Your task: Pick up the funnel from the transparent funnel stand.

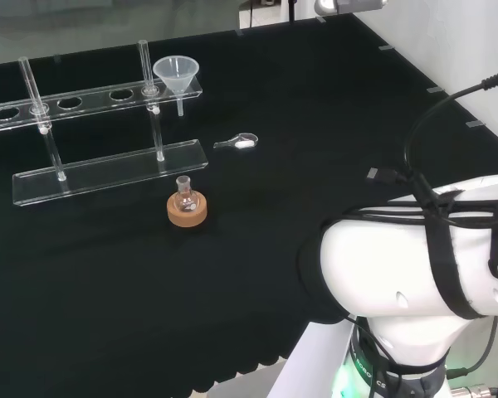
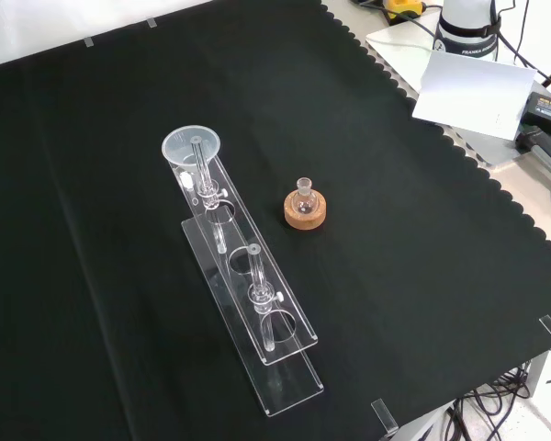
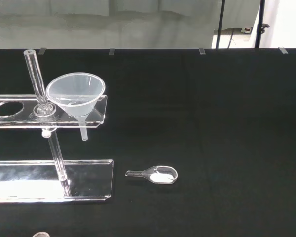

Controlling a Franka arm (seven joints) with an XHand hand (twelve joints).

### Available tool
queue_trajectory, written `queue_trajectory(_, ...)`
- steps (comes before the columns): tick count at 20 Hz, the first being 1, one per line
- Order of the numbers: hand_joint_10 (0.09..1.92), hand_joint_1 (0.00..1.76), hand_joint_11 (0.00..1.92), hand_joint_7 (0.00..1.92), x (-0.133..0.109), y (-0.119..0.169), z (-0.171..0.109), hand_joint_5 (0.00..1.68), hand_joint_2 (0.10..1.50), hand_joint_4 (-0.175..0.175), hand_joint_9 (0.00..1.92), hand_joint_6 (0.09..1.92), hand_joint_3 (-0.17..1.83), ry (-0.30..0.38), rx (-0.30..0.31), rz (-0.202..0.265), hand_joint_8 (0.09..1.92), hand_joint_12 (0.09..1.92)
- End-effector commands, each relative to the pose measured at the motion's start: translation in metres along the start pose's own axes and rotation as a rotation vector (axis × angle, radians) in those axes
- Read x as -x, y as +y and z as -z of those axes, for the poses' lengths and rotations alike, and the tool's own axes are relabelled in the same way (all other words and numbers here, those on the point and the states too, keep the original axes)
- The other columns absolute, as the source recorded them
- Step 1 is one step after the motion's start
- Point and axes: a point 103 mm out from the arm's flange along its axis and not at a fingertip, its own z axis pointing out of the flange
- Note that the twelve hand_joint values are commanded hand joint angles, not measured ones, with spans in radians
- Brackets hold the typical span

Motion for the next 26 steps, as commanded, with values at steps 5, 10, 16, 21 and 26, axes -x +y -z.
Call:
queue_trajectory(5, 0.63, 0.01, 0.09, 0.0, 0.001, 0.0, 0.0, 0.19, 1.18, 0.019, 0.12, 0.09, 0.4, -0.008, 0.013, -0.003, 0.31, 1.36)
queue_trajectory(10, 0.63, 0.0, 0.08, 0.0, 0.001, 0.0, 0.0, 0.19, 1.19, 0.019, 0.12, 0.09, 0.39, -0.005, 0.01, -0.012, 0.31, 1.36)
queue_trajectory(16, 0.64, 0.0, 0.08, 0.0, -0.002, 0.022, -0.005, 0.2, 1.22, 0.018, 0.11, 0.09, 0.35, -0.007, -0.017, -0.023, 0.31, 1.36)
queue_trajectory(21, 0.65, 0.01, 0.08, 0.0, -0.005, 0.04, -0.011, 0.21, 1.22, 0.017, 0.11, 0.09, 0.34, 0.01, -0.023, -0.036, 0.32, 1.36)
queue_trajectory(26, 0.65, 0.02, 0.08, 0.0, 0.005, 0.057, -0.007, 0.21, 1.22, 0.017, 0.12, 0.09, 0.32, -0.033, -0.032, -0.054, 0.34, 1.36)
